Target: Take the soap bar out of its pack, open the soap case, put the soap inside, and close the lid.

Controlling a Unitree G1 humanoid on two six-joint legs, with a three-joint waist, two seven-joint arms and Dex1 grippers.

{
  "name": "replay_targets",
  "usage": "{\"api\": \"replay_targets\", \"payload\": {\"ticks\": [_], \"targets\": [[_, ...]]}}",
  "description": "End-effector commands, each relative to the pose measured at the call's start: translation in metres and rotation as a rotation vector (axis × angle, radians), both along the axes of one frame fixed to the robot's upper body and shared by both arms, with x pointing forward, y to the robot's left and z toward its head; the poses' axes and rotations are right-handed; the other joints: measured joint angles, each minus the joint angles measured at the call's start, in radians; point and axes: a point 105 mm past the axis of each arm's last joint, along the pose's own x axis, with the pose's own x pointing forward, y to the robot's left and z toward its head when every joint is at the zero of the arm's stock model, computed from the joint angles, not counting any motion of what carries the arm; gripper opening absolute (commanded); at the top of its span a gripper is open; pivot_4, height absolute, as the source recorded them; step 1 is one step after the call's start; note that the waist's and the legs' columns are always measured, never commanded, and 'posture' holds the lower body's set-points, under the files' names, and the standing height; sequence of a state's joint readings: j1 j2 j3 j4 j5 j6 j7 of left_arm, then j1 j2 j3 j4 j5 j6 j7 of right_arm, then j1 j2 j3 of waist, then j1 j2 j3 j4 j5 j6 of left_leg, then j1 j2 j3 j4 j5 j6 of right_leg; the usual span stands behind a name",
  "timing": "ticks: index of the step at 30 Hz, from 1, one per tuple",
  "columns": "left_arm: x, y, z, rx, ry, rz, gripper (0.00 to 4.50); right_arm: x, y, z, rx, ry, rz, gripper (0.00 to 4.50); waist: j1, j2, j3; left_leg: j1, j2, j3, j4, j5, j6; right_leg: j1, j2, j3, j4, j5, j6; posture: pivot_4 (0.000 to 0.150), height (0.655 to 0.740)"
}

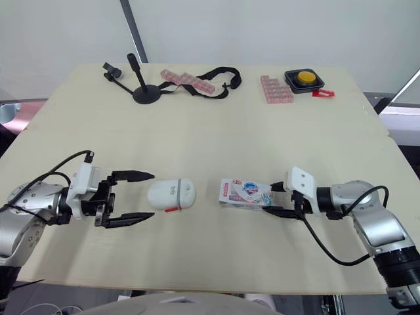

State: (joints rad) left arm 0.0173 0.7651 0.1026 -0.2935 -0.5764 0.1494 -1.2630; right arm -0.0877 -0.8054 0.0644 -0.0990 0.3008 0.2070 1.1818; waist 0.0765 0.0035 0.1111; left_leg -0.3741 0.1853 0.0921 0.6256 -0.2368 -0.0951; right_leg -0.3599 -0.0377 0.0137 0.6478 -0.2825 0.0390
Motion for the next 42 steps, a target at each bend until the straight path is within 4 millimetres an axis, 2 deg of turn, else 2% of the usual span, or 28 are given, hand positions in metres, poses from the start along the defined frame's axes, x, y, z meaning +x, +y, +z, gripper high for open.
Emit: {"api": "replay_targets", "payload": {"ticks": [1,9,19,30,34,39,42], "targets": [[-0.004,-0.001,0.006,0.005,-0.026,-0.024,4.5,0.003,0.002,0.008,0.006,-0.04,0.012,3.01,0.0,0.0,0.0,0.0,0.0,0.0,0.0,0.0,0.0,0.0,0.0,0.0,0.0,0.0,0.0,0.15,0.74],[-0.004,-0.003,0.005,0.004,-0.021,-0.024,4.5,0.005,0.004,0.012,0.01,-0.055,0.018,3.01,-0.001,0.0,0.0,0.0,0.0,0.0,0.0,0.0,0.0,0.0,0.0,0.0,0.0,0.0,0.0,0.15,0.74],[-0.004,-0.003,0.005,0.007,-0.016,-0.02,4.5,0.005,0.009,0.039,0.007,-0.09,0.055,3.01,0.0,0.0,0.0,0.0,0.0,0.0,0.0,0.0,0.0,0.0,0.0,0.0,0.0,0.0,0.0,0.15,0.74],[-0.004,-0.006,0.003,0.007,-0.01,-0.035,4.5,-0.004,0.004,0.055,-0.03,-0.095,0.086,3.01,0.001,0.0,0.0,0.0,0.0,0.0,0.0,0.0,0.0,0.0,0.0,0.0,0.0,0.0,0.0,0.15,0.74],[-0.004,-0.005,0.002,0.013,-0.012,-0.039,4.5,-0.004,0.0,0.053,-0.036,-0.094,0.081,3.01,0.001,0.0,0.0,0.0,0.0,0.0,0.0,0.0,0.0,0.0,0.0,0.0,0.0,0.0,0.0,0.15,0.74],[-0.002,-0.008,0.002,0.004,-0.011,-0.042,4.5,-0.004,-0.003,0.034,-0.05,-0.067,0.086,3.01,0.001,0.0,0.0,0.0,0.0,0.0,0.0,0.0,0.0,0.0,0.0,0.0,0.0,0.0,0.0,0.15,0.74],[-0.002,-0.008,0.002,0.005,-0.01,-0.043,4.5,-0.001,-0.002,0.028,-0.042,-0.07,0.072,3.01,-0.001,0.0,0.0,0.0,0.0,0.0,0.0,0.0,0.0,0.0,0.0,0.0,0.0,0.0,0.0,0.15,0.74]]}}
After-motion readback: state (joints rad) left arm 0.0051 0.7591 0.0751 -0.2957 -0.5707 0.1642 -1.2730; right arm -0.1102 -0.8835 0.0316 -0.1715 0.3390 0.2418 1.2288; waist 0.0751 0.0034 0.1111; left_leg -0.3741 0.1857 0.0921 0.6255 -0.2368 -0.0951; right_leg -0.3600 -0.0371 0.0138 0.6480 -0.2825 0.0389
